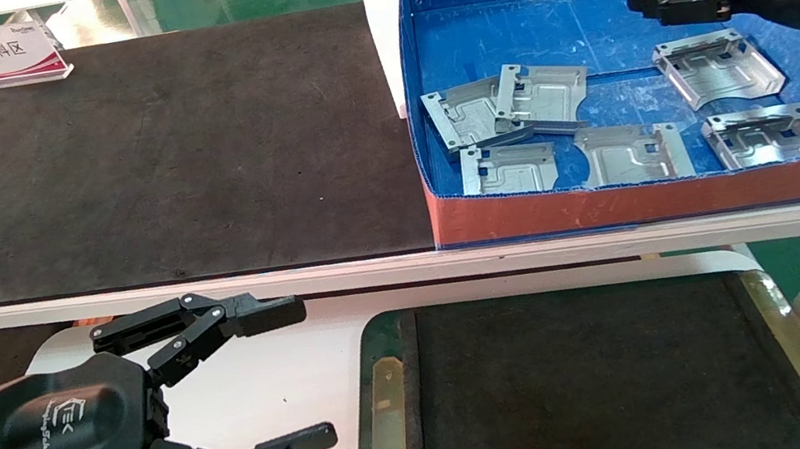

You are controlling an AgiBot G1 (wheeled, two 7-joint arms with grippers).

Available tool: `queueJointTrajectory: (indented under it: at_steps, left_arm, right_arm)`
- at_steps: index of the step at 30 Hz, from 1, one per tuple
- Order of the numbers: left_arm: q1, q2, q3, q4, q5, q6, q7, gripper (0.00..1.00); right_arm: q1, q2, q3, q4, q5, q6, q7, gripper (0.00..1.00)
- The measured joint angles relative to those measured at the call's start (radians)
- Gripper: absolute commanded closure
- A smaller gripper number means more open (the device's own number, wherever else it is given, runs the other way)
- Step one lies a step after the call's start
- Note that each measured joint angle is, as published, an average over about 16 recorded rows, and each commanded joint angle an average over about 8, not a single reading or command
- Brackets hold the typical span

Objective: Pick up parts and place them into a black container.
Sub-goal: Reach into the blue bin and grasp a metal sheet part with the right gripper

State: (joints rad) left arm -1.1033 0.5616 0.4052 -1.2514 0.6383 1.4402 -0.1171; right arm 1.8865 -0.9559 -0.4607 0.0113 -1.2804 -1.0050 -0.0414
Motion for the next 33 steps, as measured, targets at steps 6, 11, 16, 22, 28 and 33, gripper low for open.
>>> queueJointTrajectory:
  at_steps: [6, 11, 16, 22, 28, 33]
  left_arm:
    - [0.000, 0.000, 0.000, 0.000, 0.000, 0.000, 0.000, 1.00]
    - [0.000, 0.000, 0.000, 0.000, 0.000, 0.000, 0.000, 1.00]
    - [0.000, 0.000, 0.000, 0.000, 0.000, 0.000, 0.000, 1.00]
    - [0.000, 0.000, 0.000, 0.000, 0.000, 0.000, 0.000, 1.00]
    - [0.000, 0.000, 0.000, 0.000, 0.000, 0.000, 0.000, 1.00]
    - [0.000, 0.000, 0.000, 0.000, 0.000, 0.000, 0.000, 1.00]
  right_arm:
    - [0.039, -0.021, -0.042, -0.043, -0.060, 0.065, 0.087, 0.00]
    - [0.055, -0.037, -0.072, -0.066, -0.103, 0.103, 0.155, 0.00]
    - [0.056, -0.049, -0.093, -0.077, -0.134, 0.131, 0.211, 0.00]
    - [0.039, -0.060, -0.106, -0.085, -0.152, 0.160, 0.270, 0.00]
    - [0.012, -0.066, -0.107, -0.084, -0.153, 0.191, 0.323, 0.00]
    - [-0.013, -0.069, -0.105, -0.076, -0.150, 0.214, 0.355, 0.00]
